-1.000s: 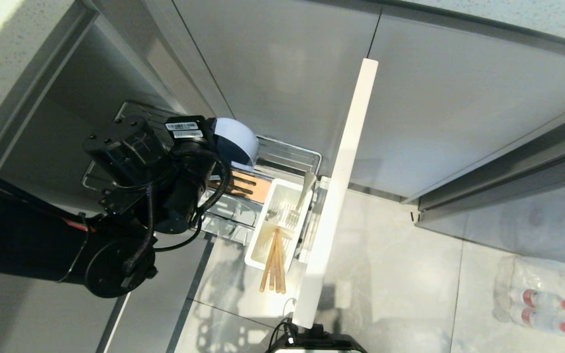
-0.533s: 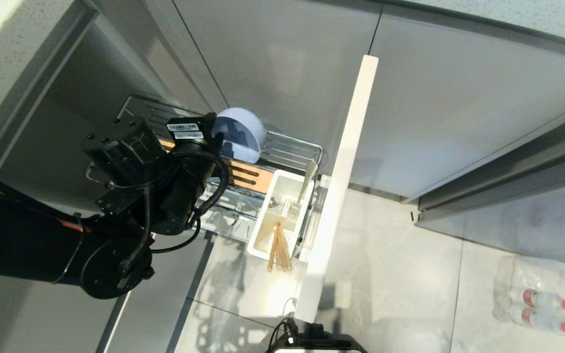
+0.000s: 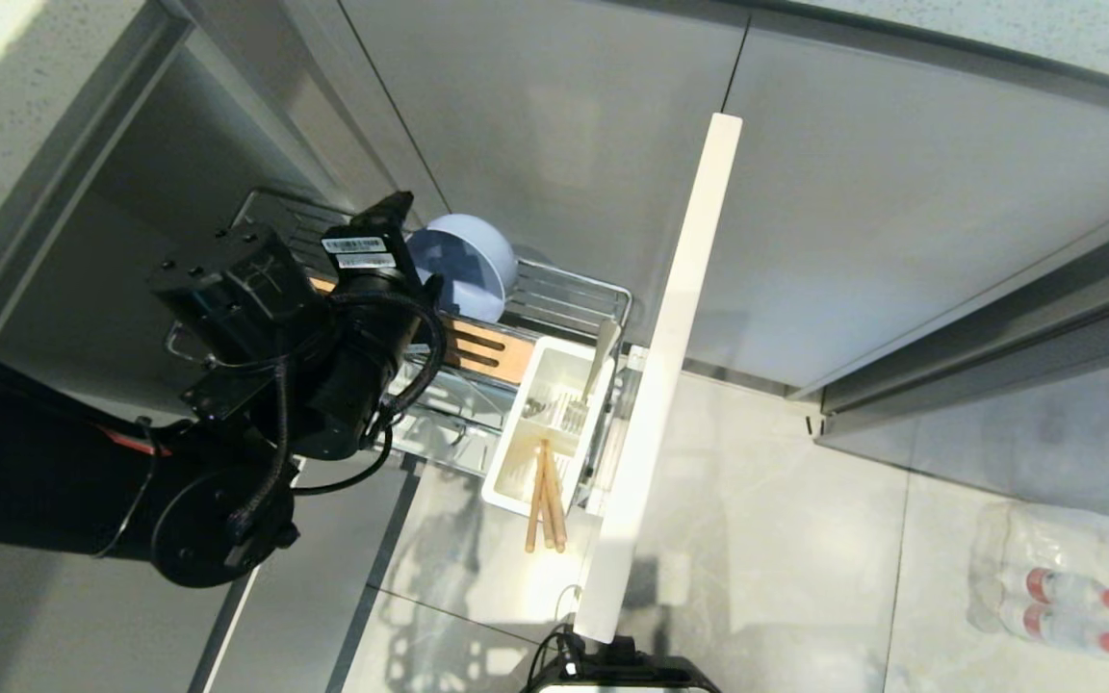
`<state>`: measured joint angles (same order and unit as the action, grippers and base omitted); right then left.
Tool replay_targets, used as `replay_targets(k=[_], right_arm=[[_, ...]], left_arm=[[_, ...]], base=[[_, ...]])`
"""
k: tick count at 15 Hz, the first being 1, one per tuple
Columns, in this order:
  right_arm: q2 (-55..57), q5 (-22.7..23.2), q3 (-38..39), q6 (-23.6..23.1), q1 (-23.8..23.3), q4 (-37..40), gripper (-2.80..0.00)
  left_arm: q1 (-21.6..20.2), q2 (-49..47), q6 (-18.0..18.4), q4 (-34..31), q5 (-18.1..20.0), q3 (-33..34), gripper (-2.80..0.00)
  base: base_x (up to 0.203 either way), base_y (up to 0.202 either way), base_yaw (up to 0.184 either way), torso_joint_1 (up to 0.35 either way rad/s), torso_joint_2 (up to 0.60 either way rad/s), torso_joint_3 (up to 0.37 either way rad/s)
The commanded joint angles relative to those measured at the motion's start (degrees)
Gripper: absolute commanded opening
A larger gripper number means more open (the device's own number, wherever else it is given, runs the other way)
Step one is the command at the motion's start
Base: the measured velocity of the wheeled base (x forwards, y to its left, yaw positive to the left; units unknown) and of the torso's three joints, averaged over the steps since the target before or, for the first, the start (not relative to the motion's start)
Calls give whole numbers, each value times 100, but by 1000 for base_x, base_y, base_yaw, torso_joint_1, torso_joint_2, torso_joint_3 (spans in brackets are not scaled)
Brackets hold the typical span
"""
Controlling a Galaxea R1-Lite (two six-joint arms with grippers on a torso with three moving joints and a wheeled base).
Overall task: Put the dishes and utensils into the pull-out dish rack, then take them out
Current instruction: Pick up the bowl and place it in the cupboard, then pick up the chopsticks and place it in the cupboard
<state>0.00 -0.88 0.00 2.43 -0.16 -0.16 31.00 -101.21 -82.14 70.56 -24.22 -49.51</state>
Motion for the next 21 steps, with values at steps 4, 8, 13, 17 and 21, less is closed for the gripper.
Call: replay_targets(k=[4,8,13,17,21], right_arm=[[9,0,0,3,4,-2,-280],[9,0,0,3,-1,-2,-280],[9,0,0,3,-2,-2,-280],[8,0,0,3,0,-2,-280],[9,0,0,3,-1,-2,-280]], left_arm=[[2,501,-34,46,-11,0,0],[75,869,73,-48,0,-6,0],[253,1215,479,-577,80,-30,-280],[541,1518,1090,-1088,100,-161,-280],[910,1694,2171,-1230,288,-246,-280]], base=[[0,0,0,0,0,0],[0,0,0,0,0,0],[0,0,0,0,0,0],[0,0,0,0,0,0],[0,0,0,0,0,0]])
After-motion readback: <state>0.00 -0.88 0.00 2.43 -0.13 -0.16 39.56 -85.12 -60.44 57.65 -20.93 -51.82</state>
